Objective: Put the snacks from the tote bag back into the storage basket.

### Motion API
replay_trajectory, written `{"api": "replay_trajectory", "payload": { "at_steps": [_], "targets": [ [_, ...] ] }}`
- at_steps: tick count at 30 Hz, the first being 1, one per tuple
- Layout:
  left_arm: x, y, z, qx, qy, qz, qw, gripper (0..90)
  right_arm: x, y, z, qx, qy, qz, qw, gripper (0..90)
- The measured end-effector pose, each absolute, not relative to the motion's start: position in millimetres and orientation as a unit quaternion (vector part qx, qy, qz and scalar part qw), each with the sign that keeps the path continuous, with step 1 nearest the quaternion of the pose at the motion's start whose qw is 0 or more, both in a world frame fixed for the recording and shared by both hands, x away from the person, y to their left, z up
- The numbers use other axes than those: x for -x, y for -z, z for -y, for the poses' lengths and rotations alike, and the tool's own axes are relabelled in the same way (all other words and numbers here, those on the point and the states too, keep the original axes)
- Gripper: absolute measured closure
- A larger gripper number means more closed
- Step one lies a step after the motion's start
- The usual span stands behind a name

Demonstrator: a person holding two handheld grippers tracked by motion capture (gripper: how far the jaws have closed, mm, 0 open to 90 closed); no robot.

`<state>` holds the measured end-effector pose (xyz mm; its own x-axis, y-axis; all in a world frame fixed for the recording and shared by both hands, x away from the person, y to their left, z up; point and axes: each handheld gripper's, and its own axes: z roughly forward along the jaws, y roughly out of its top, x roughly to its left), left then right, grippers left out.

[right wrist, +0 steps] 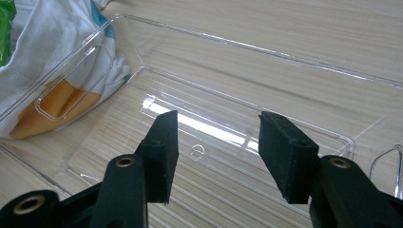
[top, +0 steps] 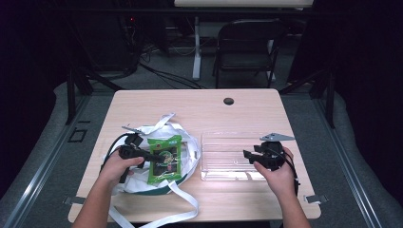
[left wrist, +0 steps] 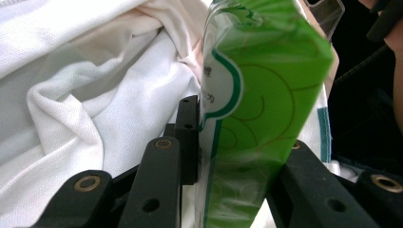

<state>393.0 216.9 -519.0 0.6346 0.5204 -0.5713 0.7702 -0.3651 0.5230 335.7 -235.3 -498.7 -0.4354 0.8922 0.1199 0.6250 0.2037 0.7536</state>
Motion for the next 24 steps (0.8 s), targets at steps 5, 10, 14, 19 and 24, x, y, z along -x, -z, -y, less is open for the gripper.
{"api": "replay_trajectory", "payload": {
  "at_steps": [5,10,14,19,24],
  "targets": [
    [-393.0,520.2,-217.5,-0.813,0.156,-0.396,0.396,73.2,-335.9,499.3,234.8,-0.502,-0.383,-0.755,0.175,48.6],
    [-393.0,521.1,-218.2,-0.813,0.155,-0.397,0.397,72.6,-335.9,499.1,235.6,-0.502,-0.379,-0.757,0.175,48.5],
    [-392.9,521.0,-218.5,-0.815,0.150,-0.395,0.397,72.5,-336.1,499.4,235.5,-0.502,-0.382,-0.756,0.175,48.5],
    [-393.2,521.4,-219.2,-0.813,0.147,-0.398,0.398,73.1,-336.3,499.7,235.2,-0.502,-0.379,-0.757,0.177,48.5],
    [-393.2,519.5,-220.2,-0.812,0.142,-0.397,0.404,74.5,-336.4,499.7,235.2,-0.502,-0.379,-0.757,0.177,48.5]
  ]
}}
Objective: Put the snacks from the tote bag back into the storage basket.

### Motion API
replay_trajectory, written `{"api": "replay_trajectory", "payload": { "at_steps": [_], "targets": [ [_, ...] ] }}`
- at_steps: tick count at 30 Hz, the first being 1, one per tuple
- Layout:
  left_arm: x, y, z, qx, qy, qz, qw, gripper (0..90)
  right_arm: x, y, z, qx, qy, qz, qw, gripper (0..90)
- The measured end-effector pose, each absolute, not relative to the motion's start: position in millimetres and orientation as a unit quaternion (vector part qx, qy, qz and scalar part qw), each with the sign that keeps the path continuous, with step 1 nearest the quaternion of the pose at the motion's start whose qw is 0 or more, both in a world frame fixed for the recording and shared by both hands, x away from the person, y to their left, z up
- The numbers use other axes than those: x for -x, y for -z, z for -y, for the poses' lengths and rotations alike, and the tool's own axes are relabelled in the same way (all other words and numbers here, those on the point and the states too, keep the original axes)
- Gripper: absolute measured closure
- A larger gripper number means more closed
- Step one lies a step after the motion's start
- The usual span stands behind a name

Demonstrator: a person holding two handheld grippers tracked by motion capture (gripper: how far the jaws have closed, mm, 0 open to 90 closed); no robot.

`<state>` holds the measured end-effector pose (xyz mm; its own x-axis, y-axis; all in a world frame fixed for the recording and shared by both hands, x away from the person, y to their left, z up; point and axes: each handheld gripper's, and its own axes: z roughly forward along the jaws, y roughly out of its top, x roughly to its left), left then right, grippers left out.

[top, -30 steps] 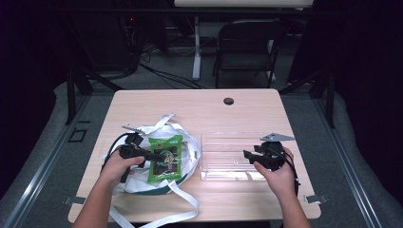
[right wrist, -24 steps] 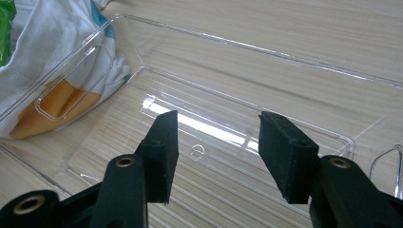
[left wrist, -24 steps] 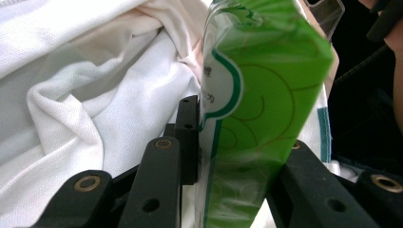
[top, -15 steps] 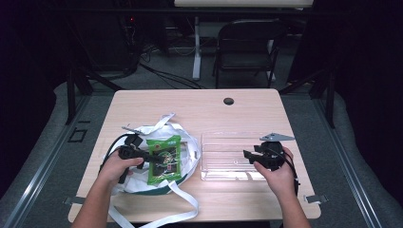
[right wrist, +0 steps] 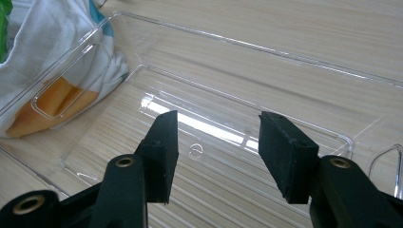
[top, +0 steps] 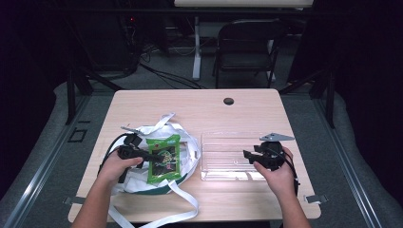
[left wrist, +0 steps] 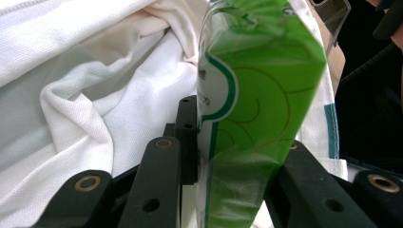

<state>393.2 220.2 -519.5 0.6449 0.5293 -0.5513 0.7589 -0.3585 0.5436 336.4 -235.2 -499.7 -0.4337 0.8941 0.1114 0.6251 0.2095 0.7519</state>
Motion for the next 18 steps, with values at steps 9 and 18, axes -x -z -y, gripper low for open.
{"api": "replay_trajectory", "payload": {
  "at_steps": [9,18],
  "targets": [
    [-392.8,516.7,-221.4,-0.811,0.133,-0.391,0.415,75.1,-336.0,499.3,235.0,-0.501,-0.380,-0.757,0.177,48.5],
    [-391.2,508.6,-224.4,-0.810,0.105,-0.389,0.426,75.2,-336.0,499.6,234.0,-0.500,-0.377,-0.759,0.178,48.7]
  ]
}}
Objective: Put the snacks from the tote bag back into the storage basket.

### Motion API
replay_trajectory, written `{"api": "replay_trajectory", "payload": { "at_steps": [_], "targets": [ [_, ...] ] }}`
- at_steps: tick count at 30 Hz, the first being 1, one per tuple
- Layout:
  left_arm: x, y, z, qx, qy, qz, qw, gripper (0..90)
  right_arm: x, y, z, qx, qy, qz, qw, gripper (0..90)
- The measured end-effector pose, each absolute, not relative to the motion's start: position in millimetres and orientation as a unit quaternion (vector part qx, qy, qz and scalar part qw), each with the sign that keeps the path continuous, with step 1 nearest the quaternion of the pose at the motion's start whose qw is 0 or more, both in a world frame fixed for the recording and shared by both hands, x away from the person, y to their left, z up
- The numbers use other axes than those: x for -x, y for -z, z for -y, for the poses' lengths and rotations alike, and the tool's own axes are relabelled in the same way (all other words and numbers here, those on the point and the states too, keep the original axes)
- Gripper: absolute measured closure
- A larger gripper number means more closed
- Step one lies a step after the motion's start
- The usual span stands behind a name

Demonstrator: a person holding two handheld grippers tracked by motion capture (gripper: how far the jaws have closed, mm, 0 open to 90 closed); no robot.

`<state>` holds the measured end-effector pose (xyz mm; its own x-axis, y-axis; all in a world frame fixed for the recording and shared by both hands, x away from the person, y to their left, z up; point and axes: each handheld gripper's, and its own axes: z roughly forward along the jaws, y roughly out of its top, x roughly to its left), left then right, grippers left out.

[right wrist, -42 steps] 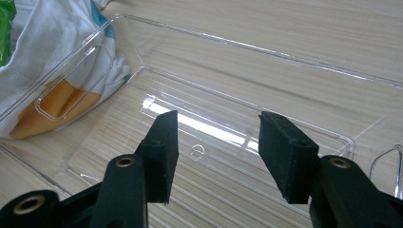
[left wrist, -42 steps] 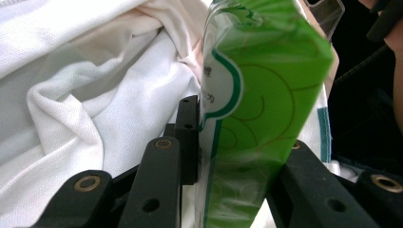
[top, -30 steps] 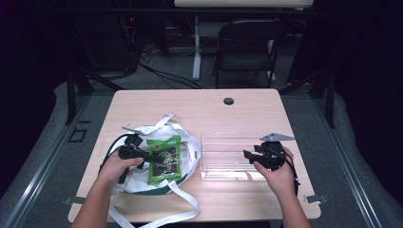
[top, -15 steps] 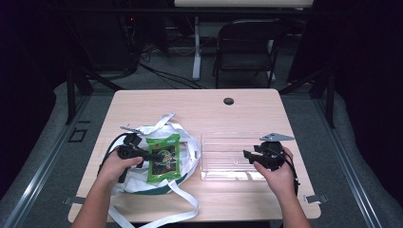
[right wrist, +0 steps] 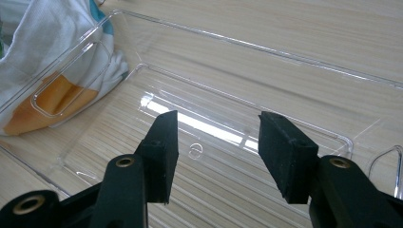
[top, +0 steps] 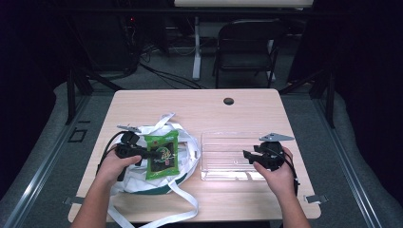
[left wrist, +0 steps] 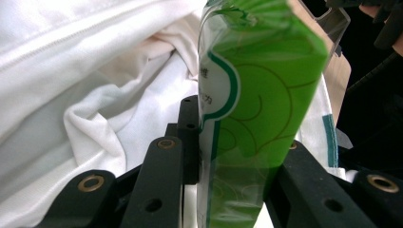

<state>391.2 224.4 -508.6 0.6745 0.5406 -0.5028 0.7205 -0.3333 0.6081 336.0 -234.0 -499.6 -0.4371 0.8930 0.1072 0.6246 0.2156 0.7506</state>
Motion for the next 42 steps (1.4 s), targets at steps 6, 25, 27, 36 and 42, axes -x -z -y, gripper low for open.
{"api": "replay_trajectory", "payload": {
  "at_steps": [6,25,27,36,42],
  "targets": [
    [-389.6,503.5,-225.5,-0.807,0.091,-0.383,0.440,75.3,-335.7,499.2,233.9,-0.500,-0.377,-0.759,0.178,48.7],
    [-387.0,494.1,-226.5,-0.808,0.057,-0.371,0.454,75.4,-334.8,497.3,231.6,-0.485,-0.362,-0.771,0.199,49.4],
    [-386.3,493.0,-226.5,-0.807,0.055,-0.372,0.455,75.4,-334.8,497.5,231.4,-0.484,-0.363,-0.771,0.200,49.5],
    [-383.8,486.9,-226.5,-0.805,0.037,-0.367,0.464,75.4,-333.8,495.8,228.8,-0.468,-0.365,-0.776,0.211,50.6],
    [-382.6,484.6,-225.7,-0.806,0.026,-0.365,0.465,75.4,-332.6,493.1,226.0,-0.460,-0.360,-0.782,0.217,52.6]
  ]
}}
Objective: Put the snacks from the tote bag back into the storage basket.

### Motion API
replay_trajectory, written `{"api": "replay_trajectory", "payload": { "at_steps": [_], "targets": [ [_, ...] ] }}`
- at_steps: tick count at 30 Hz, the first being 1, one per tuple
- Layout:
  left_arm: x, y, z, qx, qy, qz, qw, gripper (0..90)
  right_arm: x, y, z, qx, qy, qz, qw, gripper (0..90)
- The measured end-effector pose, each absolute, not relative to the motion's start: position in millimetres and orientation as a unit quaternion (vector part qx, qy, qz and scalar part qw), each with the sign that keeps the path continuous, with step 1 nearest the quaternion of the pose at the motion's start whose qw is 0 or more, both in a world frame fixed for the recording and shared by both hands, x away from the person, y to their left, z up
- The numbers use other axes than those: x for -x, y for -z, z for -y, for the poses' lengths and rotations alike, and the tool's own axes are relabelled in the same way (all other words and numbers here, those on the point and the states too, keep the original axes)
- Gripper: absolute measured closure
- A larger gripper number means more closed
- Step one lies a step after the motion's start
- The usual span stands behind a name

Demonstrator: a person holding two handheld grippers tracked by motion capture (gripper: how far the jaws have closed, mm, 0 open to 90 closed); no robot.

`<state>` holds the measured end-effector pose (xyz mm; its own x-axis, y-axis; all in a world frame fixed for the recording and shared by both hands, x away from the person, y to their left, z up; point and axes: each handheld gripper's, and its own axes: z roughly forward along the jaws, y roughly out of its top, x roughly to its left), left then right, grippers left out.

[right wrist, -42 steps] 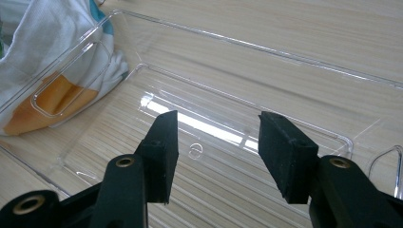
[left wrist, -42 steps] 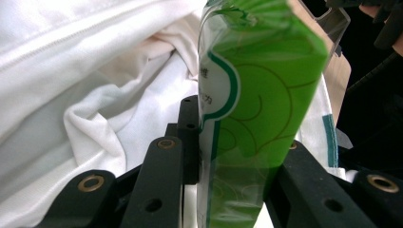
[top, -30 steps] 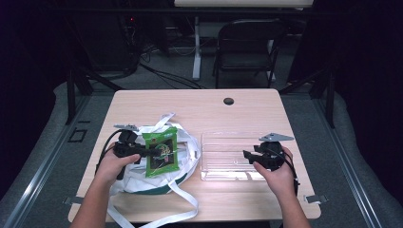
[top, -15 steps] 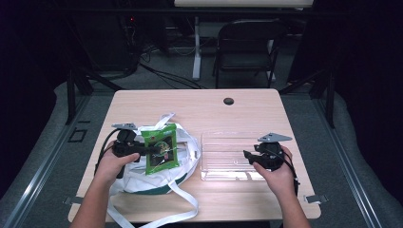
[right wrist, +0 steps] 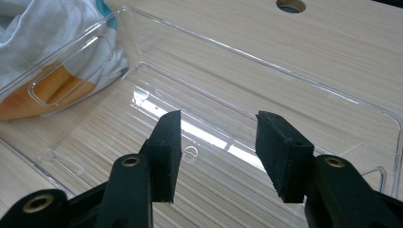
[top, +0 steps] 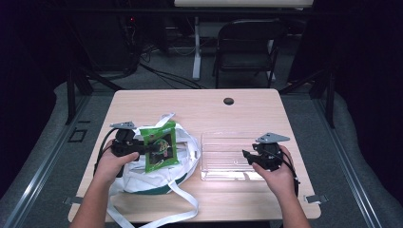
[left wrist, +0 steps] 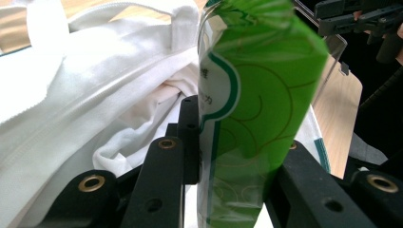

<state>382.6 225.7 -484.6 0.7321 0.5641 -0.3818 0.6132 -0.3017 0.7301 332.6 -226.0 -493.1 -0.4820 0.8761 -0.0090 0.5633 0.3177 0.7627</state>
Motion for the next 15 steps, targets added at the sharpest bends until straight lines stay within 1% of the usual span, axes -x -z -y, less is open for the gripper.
{"api": "replay_trajectory", "payload": {
  "at_steps": [4,10,15],
  "targets": [
    [-380.9,480.7,-225.0,-0.807,0.017,-0.360,0.468,75.4,-333.0,493.6,225.9,-0.450,-0.352,-0.794,0.207,57.5],
    [-378.0,474.4,-223.3,-0.811,0.003,-0.348,0.471,75.4,-332.7,493.9,224.0,-0.445,-0.346,-0.801,0.201,62.6],
    [-375.3,469.9,-221.2,-0.812,-0.006,-0.339,0.476,75.4,-332.2,493.5,222.4,-0.436,-0.344,-0.807,0.199,65.0]
  ]
}}
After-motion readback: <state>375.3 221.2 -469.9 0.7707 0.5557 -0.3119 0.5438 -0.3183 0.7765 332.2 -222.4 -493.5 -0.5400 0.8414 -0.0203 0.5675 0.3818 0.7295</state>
